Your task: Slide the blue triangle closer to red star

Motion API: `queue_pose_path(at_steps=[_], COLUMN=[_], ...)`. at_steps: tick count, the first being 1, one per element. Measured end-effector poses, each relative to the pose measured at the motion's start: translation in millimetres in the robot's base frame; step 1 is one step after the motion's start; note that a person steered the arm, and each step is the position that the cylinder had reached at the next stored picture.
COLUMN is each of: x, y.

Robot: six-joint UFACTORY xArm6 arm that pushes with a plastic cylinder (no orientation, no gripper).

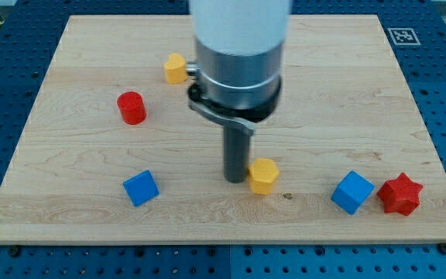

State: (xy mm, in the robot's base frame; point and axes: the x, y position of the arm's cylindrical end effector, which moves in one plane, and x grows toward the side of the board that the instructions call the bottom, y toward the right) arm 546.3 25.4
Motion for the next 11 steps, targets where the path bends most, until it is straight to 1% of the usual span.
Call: queue_pose_path(at_steps=[2,3,6,7,8,9,10,11], x=[40,45,49,48,48,30,22,22], y=[106,76,-157,-214,-216,-196,-165,-133])
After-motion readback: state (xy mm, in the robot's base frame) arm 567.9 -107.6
